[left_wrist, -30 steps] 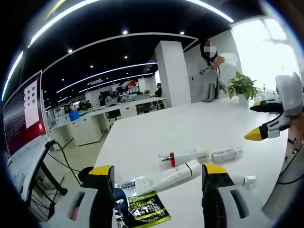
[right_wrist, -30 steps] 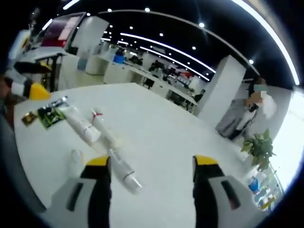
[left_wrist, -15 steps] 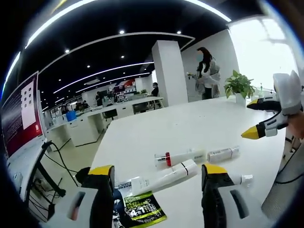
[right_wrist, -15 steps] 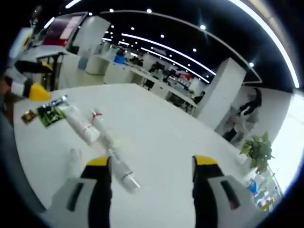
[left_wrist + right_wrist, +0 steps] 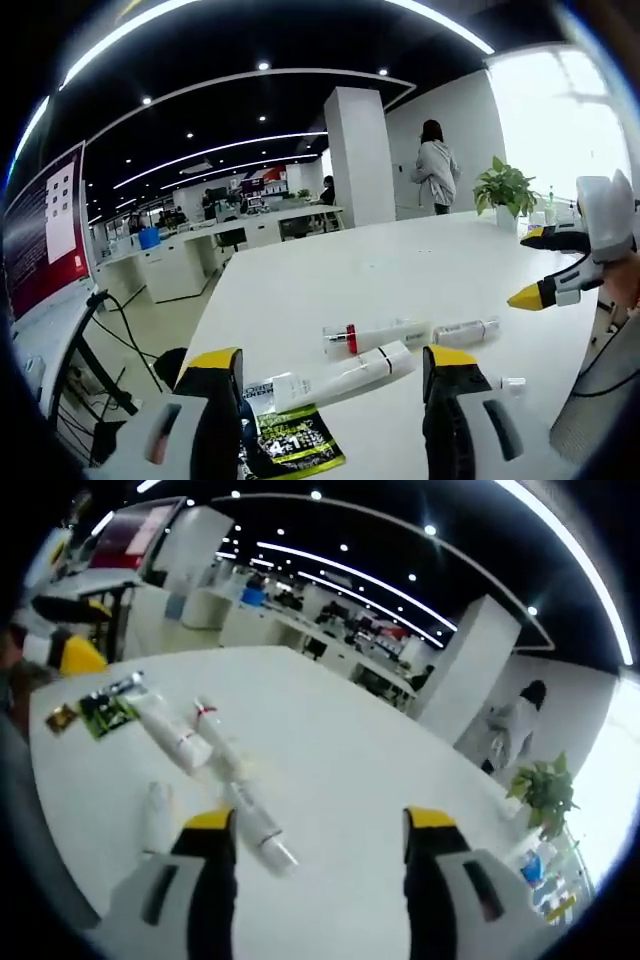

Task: Arrange the skincare products in the storage area until every visible bottle or jar stands upright without overlapping.

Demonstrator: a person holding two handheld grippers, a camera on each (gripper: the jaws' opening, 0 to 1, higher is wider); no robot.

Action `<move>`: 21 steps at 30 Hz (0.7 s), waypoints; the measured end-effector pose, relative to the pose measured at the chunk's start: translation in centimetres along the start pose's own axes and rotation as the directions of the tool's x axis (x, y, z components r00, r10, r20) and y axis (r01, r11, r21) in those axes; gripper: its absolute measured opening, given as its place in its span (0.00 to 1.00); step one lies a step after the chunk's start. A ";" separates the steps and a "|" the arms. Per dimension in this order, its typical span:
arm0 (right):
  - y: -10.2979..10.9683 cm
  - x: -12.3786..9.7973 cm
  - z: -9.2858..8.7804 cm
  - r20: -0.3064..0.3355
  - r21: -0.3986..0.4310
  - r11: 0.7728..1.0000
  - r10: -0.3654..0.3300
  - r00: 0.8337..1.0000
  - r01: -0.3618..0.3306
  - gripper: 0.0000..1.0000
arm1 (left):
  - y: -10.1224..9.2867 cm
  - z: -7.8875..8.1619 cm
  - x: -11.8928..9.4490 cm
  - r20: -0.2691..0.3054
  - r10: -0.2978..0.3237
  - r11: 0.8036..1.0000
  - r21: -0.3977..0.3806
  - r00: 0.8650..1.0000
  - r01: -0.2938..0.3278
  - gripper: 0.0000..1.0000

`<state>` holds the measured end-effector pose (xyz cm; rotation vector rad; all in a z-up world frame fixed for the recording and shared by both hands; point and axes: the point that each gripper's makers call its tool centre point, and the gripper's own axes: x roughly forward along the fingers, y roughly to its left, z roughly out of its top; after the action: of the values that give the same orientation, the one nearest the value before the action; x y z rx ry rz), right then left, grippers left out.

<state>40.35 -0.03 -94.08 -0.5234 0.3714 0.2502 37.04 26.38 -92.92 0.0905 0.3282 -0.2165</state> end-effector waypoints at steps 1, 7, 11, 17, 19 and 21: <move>0.1 0.1 -0.1 -0.006 0.008 1.000 0.004 1.000 -0.004 0.66 | 0.0 0.0 0.0 0.000 0.000 1.000 0.000 1.000 0.000 0.76; 0.3 0.1 -0.9 -0.039 0.044 0.999 0.021 0.999 -0.019 0.65 | 0.4 0.6 -0.1 0.016 0.011 1.000 0.005 1.000 -0.012 0.76; 0.5 0.2 -1.1 -0.042 0.093 0.995 0.044 0.998 -0.040 0.64 | 1.0 1.1 -0.5 0.039 0.039 0.999 0.025 0.998 -0.040 0.76; 1.4 0.2 -0.8 -0.038 0.127 0.989 0.086 0.996 -0.080 0.64 | 1.9 0.7 -0.5 0.018 0.081 0.996 0.035 0.997 -0.082 0.75; 1.8 0.1 -0.6 -0.026 0.117 0.989 0.093 0.995 -0.089 0.64 | 2.0 0.6 -0.4 0.012 0.090 0.995 0.042 0.996 -0.090 0.75; 2.0 0.1 -0.5 -0.024 0.104 0.990 0.095 0.995 -0.092 0.64 | 2.0 0.5 -0.5 0.008 0.091 0.995 0.047 0.996 -0.091 0.75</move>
<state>39.63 1.35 -95.39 -0.4097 0.4356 0.3125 37.19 28.32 -92.19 0.1517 0.3126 -0.1341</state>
